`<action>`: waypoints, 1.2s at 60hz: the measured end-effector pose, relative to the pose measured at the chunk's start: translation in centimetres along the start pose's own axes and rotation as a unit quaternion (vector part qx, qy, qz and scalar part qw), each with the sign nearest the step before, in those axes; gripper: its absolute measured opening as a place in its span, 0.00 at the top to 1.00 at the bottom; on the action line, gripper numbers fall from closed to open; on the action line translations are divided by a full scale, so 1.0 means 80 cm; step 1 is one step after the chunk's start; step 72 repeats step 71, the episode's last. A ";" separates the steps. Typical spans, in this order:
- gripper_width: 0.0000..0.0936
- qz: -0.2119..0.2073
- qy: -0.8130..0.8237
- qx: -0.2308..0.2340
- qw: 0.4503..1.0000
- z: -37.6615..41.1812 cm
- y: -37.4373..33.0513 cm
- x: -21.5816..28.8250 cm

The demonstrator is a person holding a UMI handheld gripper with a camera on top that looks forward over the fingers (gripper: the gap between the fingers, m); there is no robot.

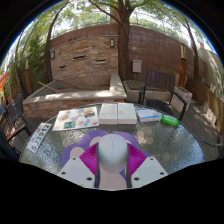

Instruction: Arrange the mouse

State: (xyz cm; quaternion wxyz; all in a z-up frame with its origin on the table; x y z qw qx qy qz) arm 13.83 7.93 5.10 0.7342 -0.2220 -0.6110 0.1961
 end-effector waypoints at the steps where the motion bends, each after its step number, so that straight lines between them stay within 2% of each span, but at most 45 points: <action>1: 0.62 0.005 -0.003 -0.003 1.000 0.000 0.007 -0.009; 6: 0.54 0.029 0.000 -0.003 1.000 0.007 0.025 -0.041; 14: 0.44 0.052 -0.010 -0.001 0.999 0.011 0.029 -0.059; 16: 0.34 0.050 -0.015 -0.001 0.999 0.013 0.022 -0.055; 19: 0.10 0.047 -0.022 0.001 0.999 0.018 0.006 -0.045; 22: 0.13 0.038 -0.028 -0.002 0.999 0.021 -0.016 -0.034; 27: 0.08 0.027 -0.035 -0.012 0.999 0.027 -0.072 -0.008; 35: 0.09 0.011 -0.032 -0.015 0.999 0.045 -0.174 0.020; 48: 0.09 0.011 -0.027 -0.026 0.999 0.059 -0.297 0.009; 60: 0.08 0.019 -0.029 -0.031 0.999 0.063 -0.347 -0.018; 72: 0.08 0.019 -0.029 -0.034 0.999 0.068 -0.353 -0.026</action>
Point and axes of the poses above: the point between the fingertips, and its own axes, seen from behind it with the camera up: z to the left, x up, y forward, the way the camera looks, the point moved 2 cm from there along -y, backward, against the way the camera looks, and after that the axes turned 10 degrees about y, right-handed, at the moved point
